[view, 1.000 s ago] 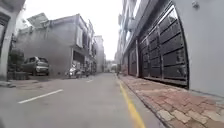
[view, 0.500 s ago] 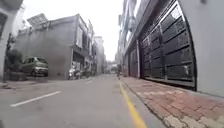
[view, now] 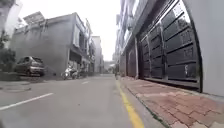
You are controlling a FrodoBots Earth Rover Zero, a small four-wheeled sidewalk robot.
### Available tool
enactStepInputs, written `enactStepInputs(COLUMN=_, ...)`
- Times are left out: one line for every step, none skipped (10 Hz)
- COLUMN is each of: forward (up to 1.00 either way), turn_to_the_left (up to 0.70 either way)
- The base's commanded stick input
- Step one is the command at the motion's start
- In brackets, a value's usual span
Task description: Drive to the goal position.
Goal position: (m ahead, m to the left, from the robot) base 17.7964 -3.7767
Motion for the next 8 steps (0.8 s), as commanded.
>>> enactStepInputs(forward=0.49, turn_to_the_left=0.00)
enactStepInputs(forward=0.49, turn_to_the_left=0.00)
enactStepInputs(forward=0.49, turn_to_the_left=0.00)
enactStepInputs(forward=0.49, turn_to_the_left=0.00)
enactStepInputs(forward=0.49, turn_to_the_left=0.00)
enactStepInputs(forward=0.49, turn_to_the_left=0.00)
enactStepInputs(forward=0.49, turn_to_the_left=0.00)
enactStepInputs(forward=0.49, turn_to_the_left=0.00)
